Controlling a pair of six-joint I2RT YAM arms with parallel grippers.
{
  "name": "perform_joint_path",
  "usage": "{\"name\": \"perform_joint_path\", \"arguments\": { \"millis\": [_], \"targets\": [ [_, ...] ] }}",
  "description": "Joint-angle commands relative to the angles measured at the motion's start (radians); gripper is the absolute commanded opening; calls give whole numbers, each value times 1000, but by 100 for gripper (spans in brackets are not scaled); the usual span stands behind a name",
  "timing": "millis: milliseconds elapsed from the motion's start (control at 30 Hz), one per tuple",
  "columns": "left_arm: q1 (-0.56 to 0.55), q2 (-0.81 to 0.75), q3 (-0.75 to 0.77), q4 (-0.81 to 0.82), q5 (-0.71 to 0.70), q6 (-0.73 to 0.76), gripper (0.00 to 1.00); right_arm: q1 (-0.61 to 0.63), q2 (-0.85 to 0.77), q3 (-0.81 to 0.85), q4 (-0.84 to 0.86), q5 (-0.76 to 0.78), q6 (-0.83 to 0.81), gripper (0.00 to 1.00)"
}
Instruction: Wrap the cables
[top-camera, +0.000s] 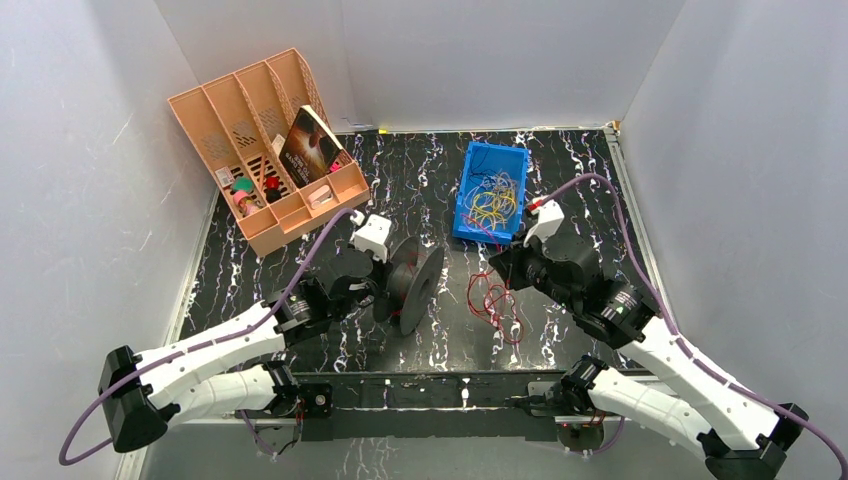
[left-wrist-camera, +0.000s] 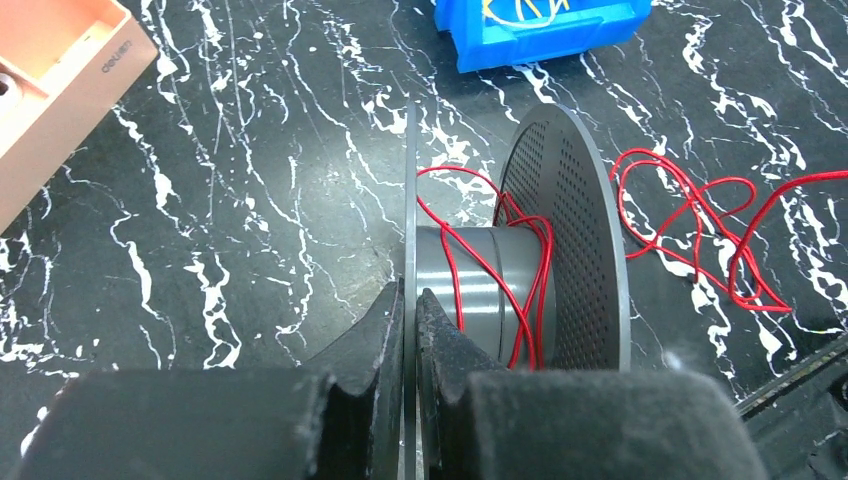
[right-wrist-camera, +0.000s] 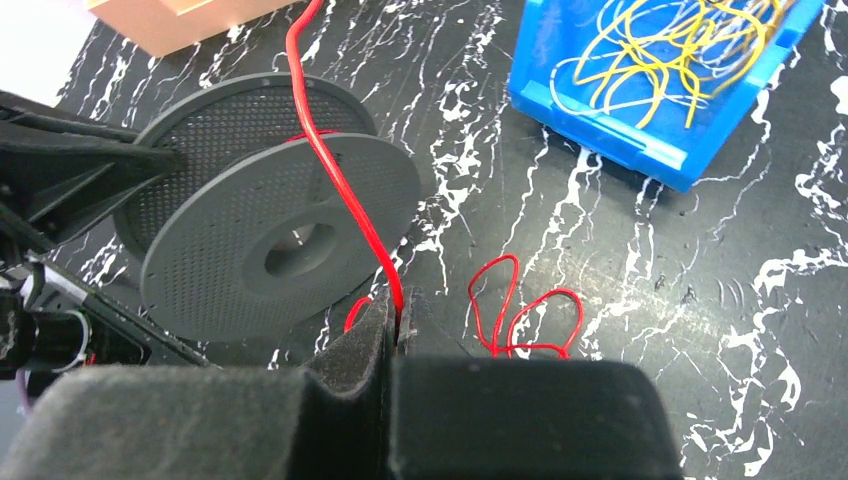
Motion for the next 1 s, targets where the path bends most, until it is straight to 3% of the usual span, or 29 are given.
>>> {"name": "perform_joint_path", "arguments": {
  "millis": [0,200,333,667,967],
  "targets": [
    [-4,3,6,52,53,-6,0,-2,23,81,10,-77,-61,0],
    [-4,13,16,43,68,10,0,-2,49,103,-25,-158,-105,0],
    [-4,21,28,31,81,23,12,-2,77,135,-67,-197,-123,0],
    [-4,54,45,18,121,33,20,-2,117,170,-105,-275,-143,0],
    [-4,52,105,-70,138,54,40,-2,202,269,-213,-341,-146,0]
  ]
}}
